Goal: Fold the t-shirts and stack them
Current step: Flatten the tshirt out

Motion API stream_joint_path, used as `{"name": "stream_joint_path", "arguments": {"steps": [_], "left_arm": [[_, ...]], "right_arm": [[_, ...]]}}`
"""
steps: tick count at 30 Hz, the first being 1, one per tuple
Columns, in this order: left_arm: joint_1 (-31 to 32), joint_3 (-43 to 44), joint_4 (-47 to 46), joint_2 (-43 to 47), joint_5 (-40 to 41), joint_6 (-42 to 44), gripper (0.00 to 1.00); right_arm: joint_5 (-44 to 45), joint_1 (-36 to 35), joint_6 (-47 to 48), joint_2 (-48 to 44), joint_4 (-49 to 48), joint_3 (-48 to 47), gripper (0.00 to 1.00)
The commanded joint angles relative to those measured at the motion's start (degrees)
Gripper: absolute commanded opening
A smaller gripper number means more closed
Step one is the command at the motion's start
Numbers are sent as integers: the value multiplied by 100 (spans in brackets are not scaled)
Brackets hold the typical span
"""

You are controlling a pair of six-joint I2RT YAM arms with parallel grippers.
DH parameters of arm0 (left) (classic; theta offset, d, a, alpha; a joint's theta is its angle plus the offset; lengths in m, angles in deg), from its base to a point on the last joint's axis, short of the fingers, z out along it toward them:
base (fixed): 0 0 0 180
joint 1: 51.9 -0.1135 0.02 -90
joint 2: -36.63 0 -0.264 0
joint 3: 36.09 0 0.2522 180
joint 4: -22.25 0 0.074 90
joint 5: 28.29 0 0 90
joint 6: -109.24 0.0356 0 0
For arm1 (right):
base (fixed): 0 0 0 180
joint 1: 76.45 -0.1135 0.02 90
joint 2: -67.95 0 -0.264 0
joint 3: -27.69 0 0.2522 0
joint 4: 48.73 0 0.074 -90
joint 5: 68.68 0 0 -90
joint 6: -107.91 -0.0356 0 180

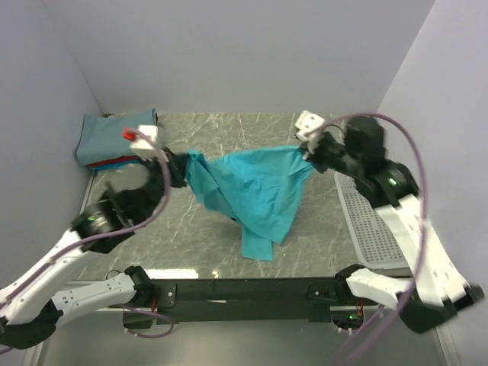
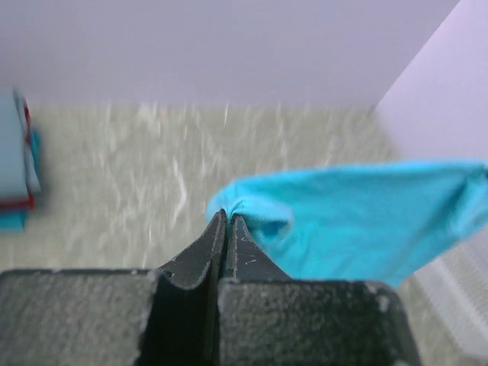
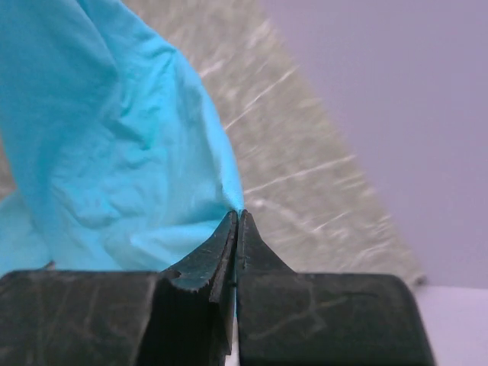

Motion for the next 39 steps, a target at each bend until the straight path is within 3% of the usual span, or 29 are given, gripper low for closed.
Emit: {"name": "stream_joint_path", "arguments": {"steps": [1,5,9,15,19,25,28,30,31,33,34,37,38,39], "left_arm": [[-21,954,-283,208,78,1148,0],[-29,1876,-388,489,-80,1544,1],[-21,2195,-554,911,-886,1667,1],[-21,2318,-792,1342,-1179,1755,1],[-21,2310,-967,1141,-1223,1791,1],[-21,1169,-1626,885,-539,1388,1],[-29,-155,-2373,833,173,1142,1],[-126,-563,-2874,675,490,1044,1],[-448,-808,-2893,396,473,739,1],[-1037,-1021,-3033,-218,-288,73,1],[-1797,-1144,-3095,-492,-752,-193,1],[-3004,-936,-3446,-1993,-2196,-896,1],[-3192,-682,-3438,-2485,-2451,-934,1],[-3359,-305,-2916,-3543,-2897,-943,1]], "right_arm": [[-107,23,264,-838,-105,-382,0],[-439,540,97,-1322,245,-1033,0],[-985,1033,-35,-1946,271,-1156,0],[-399,1183,-254,-2324,650,-1947,0],[-134,1192,-508,-2386,370,-1721,0],[280,1297,-1089,-2132,-823,-306,0],[175,1297,-1318,-1694,-1325,430,0],[8,1297,-1510,-1386,-1599,975,0],[-10,1289,-1581,-1036,-1939,1135,0],[173,1297,-1843,-326,-2423,1452,0],[253,1297,-1958,-34,-2565,1480,0],[727,1297,-2205,1298,-2812,1191,0],[850,1306,-2223,1653,-2761,998,6],[921,1297,-2267,2336,-2421,466,20]]}}
